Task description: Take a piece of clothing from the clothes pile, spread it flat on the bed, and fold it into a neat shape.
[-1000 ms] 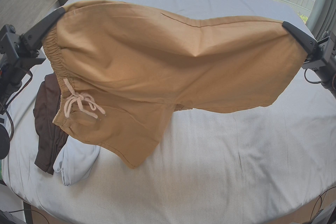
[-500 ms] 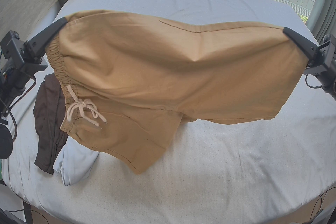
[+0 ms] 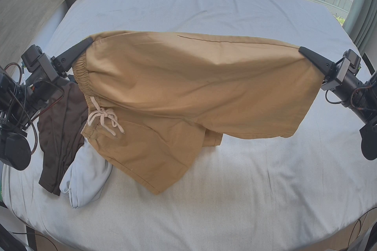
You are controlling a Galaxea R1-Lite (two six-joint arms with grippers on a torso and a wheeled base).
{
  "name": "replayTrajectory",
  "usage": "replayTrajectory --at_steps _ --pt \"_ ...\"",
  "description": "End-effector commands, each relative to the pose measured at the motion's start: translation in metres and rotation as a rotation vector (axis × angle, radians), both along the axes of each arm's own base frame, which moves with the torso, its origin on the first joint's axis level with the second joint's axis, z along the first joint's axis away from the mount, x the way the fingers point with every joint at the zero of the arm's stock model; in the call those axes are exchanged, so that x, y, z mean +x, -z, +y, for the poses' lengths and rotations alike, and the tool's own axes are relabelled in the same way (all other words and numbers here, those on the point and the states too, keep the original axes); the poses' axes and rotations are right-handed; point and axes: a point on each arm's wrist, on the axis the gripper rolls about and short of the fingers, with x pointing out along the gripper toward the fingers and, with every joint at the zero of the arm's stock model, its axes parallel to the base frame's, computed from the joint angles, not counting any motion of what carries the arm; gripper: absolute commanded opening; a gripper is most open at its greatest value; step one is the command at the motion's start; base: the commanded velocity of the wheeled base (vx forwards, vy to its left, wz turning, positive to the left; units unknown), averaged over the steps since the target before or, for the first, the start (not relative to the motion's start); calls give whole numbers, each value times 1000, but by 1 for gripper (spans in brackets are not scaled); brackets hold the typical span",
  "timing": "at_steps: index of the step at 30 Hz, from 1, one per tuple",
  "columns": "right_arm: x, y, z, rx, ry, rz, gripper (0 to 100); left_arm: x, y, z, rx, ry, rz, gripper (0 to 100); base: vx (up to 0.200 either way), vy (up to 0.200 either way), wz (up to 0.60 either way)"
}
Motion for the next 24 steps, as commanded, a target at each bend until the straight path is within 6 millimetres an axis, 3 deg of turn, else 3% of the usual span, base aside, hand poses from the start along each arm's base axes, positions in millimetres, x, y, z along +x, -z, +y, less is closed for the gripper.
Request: replayTrajectory --at_steps 1,8,24 --pt "29 16 1 -4 9 47 0 23 11 1 -14 -45 26 0 0 0 0" --pt "53 9 4 -2 7 26 0 50 32 2 -13 -75 73 0 0 0 0" --pt "103 37 3 -5 26 55 0 89 47 -6 -51 -172 62 0 0 0 0"
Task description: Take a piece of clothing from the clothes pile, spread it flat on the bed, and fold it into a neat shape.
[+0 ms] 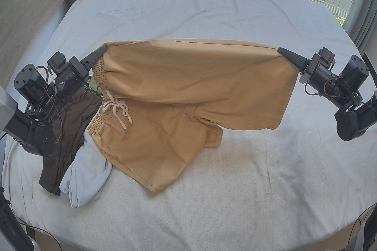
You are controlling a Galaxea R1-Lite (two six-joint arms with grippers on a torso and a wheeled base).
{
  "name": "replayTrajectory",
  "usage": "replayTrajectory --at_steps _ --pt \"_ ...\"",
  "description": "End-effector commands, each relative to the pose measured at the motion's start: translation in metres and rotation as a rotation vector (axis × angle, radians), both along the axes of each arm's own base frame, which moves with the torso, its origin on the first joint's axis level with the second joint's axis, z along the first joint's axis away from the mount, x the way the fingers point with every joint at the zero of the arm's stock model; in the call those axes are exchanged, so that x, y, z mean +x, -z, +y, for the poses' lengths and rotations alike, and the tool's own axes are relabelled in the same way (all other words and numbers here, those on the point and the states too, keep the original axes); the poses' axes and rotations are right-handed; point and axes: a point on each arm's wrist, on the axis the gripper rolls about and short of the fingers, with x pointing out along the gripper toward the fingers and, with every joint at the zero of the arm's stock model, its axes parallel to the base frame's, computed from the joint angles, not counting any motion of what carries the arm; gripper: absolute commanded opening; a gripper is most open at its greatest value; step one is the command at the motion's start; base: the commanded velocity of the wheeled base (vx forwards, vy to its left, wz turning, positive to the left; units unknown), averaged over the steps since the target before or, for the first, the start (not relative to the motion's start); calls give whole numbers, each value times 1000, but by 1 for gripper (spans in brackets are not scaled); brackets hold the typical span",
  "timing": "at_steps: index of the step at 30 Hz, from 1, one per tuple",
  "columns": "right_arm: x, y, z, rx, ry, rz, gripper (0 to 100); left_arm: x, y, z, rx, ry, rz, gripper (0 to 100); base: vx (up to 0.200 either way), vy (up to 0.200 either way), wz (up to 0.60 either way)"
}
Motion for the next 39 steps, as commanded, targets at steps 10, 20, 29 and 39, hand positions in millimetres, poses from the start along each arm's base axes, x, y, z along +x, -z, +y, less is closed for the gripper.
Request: replayTrajectory --at_steps 10,20,29,39 --pt "51 19 4 3 1 -13 0 37 19 -25 -45 -26 5 0 0 0 0" --pt "76 39 8 2 -1 13 0 56 31 -23 -49 -44 7 0 0 0 0" --pt "95 49 10 4 -2 -7 0 81 38 -23 -70 -77 -26 0 0 0 0" --pt "107 59 11 4 -1 -17 0 96 49 -24 -76 -86 -30 0 0 0 0"
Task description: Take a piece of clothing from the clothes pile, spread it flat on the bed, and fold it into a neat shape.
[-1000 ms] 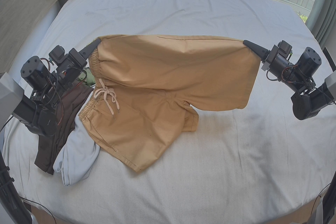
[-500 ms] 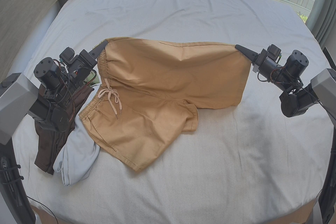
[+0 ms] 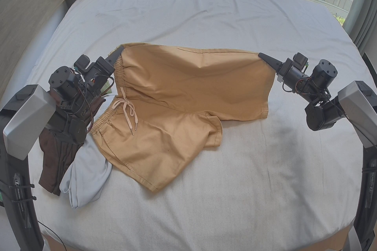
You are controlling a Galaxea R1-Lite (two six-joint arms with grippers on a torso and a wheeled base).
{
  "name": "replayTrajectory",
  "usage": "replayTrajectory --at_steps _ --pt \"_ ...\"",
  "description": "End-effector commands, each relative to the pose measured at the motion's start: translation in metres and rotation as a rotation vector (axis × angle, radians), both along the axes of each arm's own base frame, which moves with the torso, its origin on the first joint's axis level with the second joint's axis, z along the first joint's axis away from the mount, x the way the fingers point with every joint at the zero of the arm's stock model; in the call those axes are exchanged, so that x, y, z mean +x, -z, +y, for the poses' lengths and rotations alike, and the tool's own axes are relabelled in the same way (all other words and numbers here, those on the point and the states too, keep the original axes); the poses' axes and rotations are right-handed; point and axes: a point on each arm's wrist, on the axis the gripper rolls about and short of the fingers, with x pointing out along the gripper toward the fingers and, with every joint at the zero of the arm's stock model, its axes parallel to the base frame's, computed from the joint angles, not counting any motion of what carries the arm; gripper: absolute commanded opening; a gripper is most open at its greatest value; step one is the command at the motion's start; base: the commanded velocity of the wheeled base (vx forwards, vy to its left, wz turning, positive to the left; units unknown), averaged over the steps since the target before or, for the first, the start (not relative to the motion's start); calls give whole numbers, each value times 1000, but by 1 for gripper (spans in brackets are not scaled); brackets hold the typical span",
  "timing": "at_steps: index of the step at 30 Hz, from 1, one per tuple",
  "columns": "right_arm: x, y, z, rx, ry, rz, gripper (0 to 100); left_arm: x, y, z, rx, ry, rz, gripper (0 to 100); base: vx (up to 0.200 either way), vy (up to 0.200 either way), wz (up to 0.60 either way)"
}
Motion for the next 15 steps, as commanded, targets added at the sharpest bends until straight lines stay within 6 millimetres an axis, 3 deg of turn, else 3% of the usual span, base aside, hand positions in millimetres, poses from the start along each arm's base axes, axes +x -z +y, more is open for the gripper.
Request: replayTrajectory --at_steps 1,14,15 --pt "6 11 1 -2 -1 13 0 6 9 -1 1 1 11 0 0 0 0" --pt "12 15 2 0 -1 -1 0 10 14 7 2 -19 29 0 0 0 0" --pt "12 15 2 0 -1 1 0 10 14 7 2 -19 31 100 0 0 0"
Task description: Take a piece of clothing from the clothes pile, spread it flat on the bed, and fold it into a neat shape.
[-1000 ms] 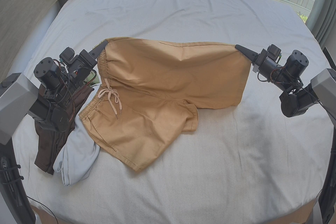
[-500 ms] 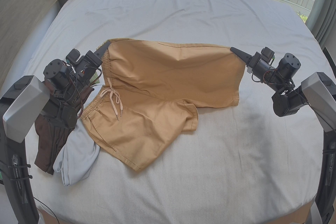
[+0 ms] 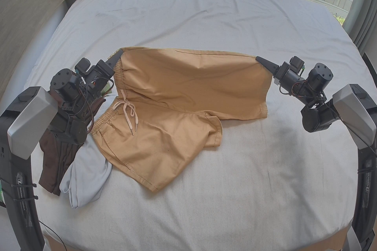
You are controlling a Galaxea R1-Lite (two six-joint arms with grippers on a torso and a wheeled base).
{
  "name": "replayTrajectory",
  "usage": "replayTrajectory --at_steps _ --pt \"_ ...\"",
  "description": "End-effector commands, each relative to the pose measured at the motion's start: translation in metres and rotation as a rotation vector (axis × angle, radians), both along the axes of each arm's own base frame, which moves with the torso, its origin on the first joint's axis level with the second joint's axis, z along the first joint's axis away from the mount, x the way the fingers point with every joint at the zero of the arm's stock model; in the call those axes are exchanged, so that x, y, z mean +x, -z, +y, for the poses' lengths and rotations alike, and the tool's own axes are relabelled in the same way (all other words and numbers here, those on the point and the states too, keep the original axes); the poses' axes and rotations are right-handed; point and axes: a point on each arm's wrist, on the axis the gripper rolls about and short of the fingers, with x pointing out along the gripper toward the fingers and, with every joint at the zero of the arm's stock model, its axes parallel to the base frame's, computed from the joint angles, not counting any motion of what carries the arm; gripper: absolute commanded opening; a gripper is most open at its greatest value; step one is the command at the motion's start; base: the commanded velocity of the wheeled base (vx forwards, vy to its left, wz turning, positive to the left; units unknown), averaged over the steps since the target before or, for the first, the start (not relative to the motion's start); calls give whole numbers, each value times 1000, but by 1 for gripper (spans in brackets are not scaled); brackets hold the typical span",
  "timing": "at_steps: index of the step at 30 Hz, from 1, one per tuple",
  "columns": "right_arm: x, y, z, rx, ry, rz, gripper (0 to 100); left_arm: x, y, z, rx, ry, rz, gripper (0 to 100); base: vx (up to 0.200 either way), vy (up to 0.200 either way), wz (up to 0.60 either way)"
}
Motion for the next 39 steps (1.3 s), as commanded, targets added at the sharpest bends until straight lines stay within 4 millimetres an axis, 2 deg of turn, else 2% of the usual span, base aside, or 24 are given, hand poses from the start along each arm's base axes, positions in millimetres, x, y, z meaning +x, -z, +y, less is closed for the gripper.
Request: replayTrajectory --at_steps 1,2,12,17,22,26,28,29,30,36,38,39 --pt "0 -1 0 0 0 -2 0 1 3 1 0 -3 5 100 0 0 0" --pt "0 -1 0 0 0 0 100 1 3 1 -1 -2 6 100 0 0 0" --pt "-4 -10 -1 8 11 -33 100 -1 -7 -1 -10 -2 -9 100 0 0 0" --pt "-25 -28 -3 4 15 -42 100 -12 -24 4 -24 -31 -34 100 0 0 0" --pt "-52 -32 -3 -28 27 -35 100 -43 -40 7 -23 -35 -33 100 0 0 0" --pt "-86 -25 12 -66 -5 -32 100 -80 -43 9 -8 -20 25 100 0 0 0" --pt "-87 -24 12 -69 -6 -29 100 -81 -43 10 -7 -18 28 100 0 0 0" --pt "-110 -13 25 -98 -43 1 100 -99 -36 10 30 27 75 100 0 0 0" --pt "-116 -7 30 -108 -57 17 100 -104 -30 10 54 44 92 100 0 0 0" --pt "-138 24 43 -187 -103 60 100 -127 -3 9 234 103 124 100 0 0 0" --pt "-138 26 44 -191 -106 68 100 -128 -2 9 249 104 119 100 0 0 0" --pt "-137 38 51 -202 -126 93 100 -129 -3 9 266 103 108 100 0 0 0"
